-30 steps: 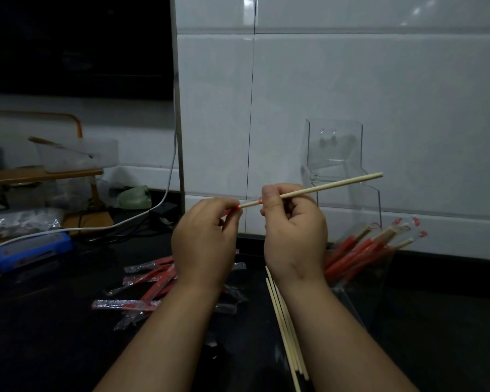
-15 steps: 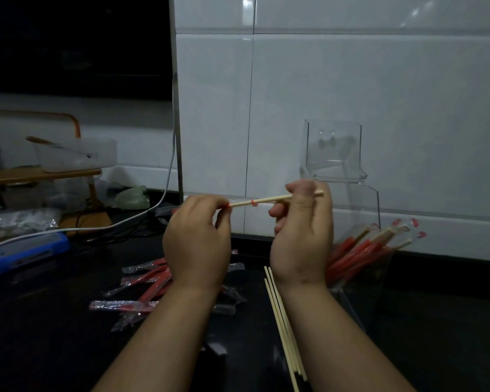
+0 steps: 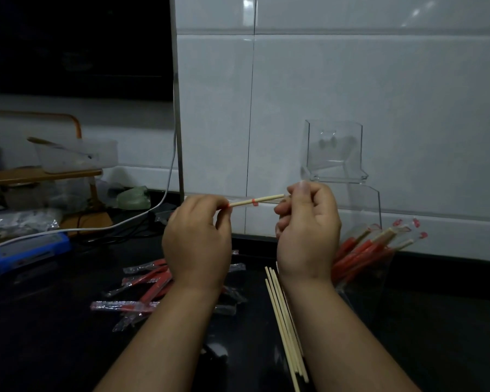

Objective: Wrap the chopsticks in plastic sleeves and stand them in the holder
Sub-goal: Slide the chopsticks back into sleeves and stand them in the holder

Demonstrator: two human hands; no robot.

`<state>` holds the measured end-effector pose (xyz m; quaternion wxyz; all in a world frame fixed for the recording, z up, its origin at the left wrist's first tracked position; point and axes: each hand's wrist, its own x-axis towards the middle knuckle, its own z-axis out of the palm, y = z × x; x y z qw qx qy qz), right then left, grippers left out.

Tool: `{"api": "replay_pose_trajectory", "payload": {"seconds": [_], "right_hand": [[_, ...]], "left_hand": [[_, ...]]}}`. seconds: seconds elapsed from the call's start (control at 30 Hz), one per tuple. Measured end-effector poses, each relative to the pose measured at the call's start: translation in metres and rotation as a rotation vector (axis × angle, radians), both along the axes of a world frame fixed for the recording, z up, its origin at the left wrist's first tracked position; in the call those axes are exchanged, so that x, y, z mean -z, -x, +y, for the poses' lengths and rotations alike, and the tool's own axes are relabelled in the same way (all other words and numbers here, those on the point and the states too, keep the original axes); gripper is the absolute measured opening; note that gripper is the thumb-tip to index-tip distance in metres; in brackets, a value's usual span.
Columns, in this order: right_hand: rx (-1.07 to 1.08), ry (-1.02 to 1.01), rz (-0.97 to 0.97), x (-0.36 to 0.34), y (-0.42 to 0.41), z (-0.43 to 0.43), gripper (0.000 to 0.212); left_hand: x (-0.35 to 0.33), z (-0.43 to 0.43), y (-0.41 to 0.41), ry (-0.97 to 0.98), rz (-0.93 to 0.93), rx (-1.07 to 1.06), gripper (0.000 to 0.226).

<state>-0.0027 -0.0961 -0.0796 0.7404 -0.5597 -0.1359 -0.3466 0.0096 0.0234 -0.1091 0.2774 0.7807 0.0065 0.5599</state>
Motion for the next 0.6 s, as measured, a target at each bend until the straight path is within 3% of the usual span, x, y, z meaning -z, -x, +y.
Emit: {"api": "replay_pose_trajectory", "payload": {"seconds": [0.6], "right_hand": [[-0.051, 0.087, 0.032, 0.0040, -0.0040, 0.0030, 0.009]], "left_hand": [[0.0007, -0.0033, -0.0006, -0.049, -0.079, 0.040, 0.008]]}}
